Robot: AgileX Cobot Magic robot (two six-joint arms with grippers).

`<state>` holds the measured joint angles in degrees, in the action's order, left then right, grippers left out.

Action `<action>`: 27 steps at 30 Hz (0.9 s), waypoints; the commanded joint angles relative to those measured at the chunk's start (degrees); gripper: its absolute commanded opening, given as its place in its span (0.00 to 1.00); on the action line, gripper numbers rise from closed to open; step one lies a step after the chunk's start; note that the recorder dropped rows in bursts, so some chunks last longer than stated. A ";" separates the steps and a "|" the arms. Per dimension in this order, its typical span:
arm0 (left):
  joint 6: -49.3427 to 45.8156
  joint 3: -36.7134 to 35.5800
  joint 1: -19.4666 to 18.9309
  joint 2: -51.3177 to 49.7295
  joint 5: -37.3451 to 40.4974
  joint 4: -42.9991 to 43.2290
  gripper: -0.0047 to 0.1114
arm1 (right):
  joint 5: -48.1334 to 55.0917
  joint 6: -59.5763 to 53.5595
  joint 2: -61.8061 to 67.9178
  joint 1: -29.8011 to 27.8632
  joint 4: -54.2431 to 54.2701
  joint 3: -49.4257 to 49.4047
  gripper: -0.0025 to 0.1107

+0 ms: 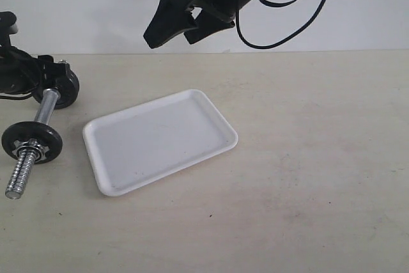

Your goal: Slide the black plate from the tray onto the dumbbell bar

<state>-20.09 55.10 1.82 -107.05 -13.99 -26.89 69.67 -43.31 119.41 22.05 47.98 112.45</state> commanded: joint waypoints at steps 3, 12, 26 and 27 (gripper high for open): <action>-0.22 0.07 -0.03 0.90 0.29 -0.30 0.60 | 0.29 -0.33 -1.04 -0.32 -0.93 0.23 0.95; -5.33 0.07 -0.03 13.79 7.05 -0.30 0.59 | 0.29 0.21 -1.04 -0.32 -7.26 0.23 0.95; -8.03 -6.65 -0.03 33.23 15.30 -0.06 0.59 | 0.29 23.76 -1.04 -4.45 -20.48 0.23 0.95; -8.28 -7.79 -0.03 34.93 15.06 -0.06 0.59 | 0.29 24.96 -1.04 -5.63 -20.98 0.23 0.95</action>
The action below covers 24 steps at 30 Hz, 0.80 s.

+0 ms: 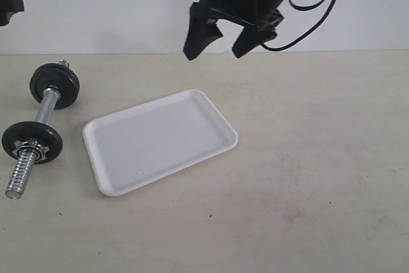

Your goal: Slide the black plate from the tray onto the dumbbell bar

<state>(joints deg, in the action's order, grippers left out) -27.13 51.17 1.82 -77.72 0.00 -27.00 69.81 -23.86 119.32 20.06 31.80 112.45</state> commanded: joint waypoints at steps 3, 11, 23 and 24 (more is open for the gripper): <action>-1.23 -6.99 -0.03 10.89 0.51 -0.18 0.59 | 0.15 6.65 -1.65 -6.91 -4.34 0.23 0.95; -0.81 -19.43 -0.03 41.28 -6.82 -2.74 0.57 | 0.15 -18.31 -15.38 -16.13 30.69 0.23 0.95; -0.81 -22.46 -0.03 71.63 2.62 -2.39 0.57 | 0.15 -28.95 -57.75 -16.13 34.16 0.23 0.95; -0.81 -22.46 -0.03 72.68 2.92 -2.39 0.57 | 0.15 -27.07 -63.19 -16.13 29.10 0.23 0.95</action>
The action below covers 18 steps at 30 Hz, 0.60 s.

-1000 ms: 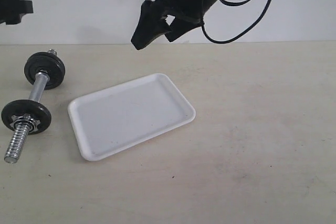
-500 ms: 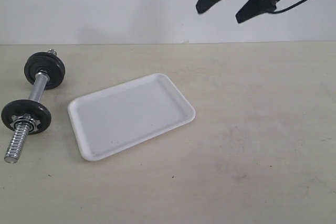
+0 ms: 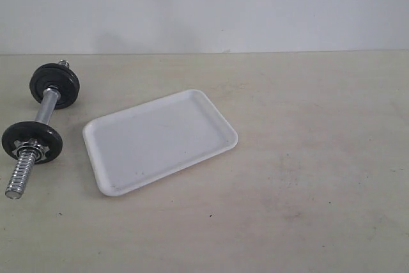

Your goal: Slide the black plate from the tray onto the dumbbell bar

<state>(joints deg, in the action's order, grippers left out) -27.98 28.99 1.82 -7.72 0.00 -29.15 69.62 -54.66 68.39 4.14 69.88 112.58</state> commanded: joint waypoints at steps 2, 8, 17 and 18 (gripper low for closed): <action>0.04 -0.28 -0.03 4.08 3.13 -0.24 0.57 | 0.35 7.98 -19.93 -0.21 -17.44 0.10 0.95; 0.04 -0.28 -0.03 5.60 14.15 -4.15 0.57 | 0.35 20.17 -42.44 -0.10 -44.07 0.10 0.95; 0.04 -0.28 -0.03 5.60 29.25 -5.56 0.57 | 0.35 23.71 -54.02 5.97 -54.21 -7.73 0.95; 0.04 -0.28 -0.03 5.60 30.46 -5.56 0.57 | 0.35 25.61 -54.29 7.23 -56.40 -9.96 0.95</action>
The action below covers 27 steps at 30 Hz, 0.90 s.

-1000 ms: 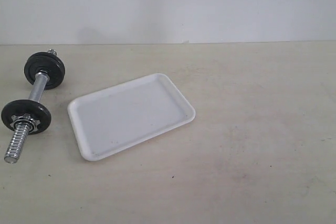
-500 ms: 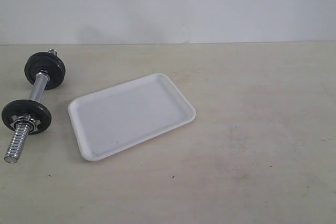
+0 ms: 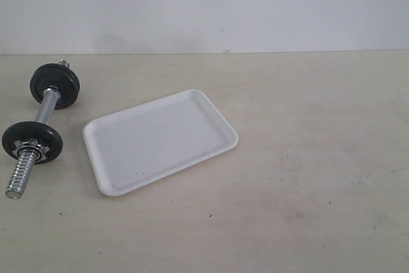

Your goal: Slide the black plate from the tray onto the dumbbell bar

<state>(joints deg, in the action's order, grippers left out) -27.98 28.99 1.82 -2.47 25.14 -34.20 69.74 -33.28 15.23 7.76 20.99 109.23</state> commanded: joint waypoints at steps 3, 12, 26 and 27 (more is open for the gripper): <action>0.04 -0.40 -0.03 0.35 7.53 -0.51 0.57 | -1.85 10.82 -1.28 8.19 -13.16 -14.14 0.95; 0.04 -0.40 -0.03 0.35 9.43 -0.51 0.57 | -13.22 22.38 -1.90 22.09 -21.34 -32.06 0.95; 0.04 -0.40 -0.03 0.35 13.05 -0.51 0.57 | -29.80 63.54 -5.99 28.79 -59.54 -63.48 0.95; 0.04 -0.40 -0.03 0.35 13.05 -0.51 0.57 | -32.72 67.49 -5.99 28.79 -62.03 -67.31 0.95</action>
<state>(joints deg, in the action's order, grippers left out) -27.98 28.90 1.82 -2.47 37.64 -34.29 43.98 24.05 9.55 36.21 -34.04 48.99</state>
